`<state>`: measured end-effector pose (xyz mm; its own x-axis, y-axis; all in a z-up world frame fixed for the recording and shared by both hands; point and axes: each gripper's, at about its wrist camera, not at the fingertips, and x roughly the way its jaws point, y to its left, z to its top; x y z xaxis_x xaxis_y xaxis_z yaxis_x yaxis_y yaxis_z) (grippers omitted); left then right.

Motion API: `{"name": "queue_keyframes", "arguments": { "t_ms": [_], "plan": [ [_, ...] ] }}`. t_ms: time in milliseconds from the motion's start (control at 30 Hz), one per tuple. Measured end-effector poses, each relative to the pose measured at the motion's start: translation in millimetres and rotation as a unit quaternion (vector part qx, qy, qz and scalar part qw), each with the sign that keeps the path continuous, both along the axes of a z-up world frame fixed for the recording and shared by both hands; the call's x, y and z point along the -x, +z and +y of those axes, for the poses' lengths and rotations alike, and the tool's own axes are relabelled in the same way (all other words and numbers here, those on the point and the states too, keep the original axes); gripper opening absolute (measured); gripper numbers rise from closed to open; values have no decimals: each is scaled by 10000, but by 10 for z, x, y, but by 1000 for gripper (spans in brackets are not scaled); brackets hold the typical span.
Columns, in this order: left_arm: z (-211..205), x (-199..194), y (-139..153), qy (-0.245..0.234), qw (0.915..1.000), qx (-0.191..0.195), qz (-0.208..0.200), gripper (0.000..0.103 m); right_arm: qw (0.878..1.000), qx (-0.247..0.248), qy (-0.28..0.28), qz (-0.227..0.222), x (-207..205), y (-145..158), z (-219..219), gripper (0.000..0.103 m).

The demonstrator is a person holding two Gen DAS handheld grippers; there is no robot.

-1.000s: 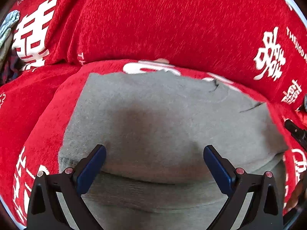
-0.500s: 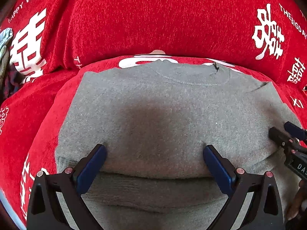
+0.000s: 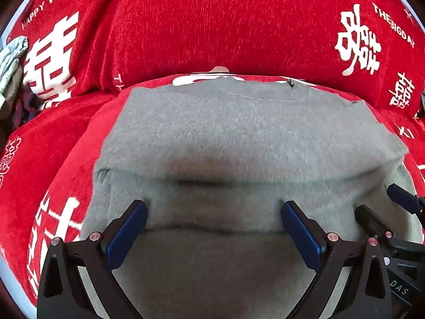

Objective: Fold small clothes
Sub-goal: 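Position both open grippers over the sweater hem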

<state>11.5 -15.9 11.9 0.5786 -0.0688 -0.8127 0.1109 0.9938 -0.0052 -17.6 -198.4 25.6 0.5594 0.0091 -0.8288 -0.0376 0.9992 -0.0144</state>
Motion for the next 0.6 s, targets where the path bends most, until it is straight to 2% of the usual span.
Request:
{"name": "queue_keyframes", "arguments": {
  "t_ms": [100,167,400,600],
  "plan": [
    [36,118,-70,-49,9999,31,96,102,10000,-37,4,-90,127,8,-6,77],
    [57,239,-61,-56,10000,57,-55,102,9999,-95,-6,-119,191,7,-8,79],
    [115,658,-55,-112,9997,45,-193,102,9988,-50,67,-485,642,16,3,81],
    [173,1034,-74,-119,9993,85,-353,102,9979,-37,156,-628,993,30,-12,81]
  ]
}}
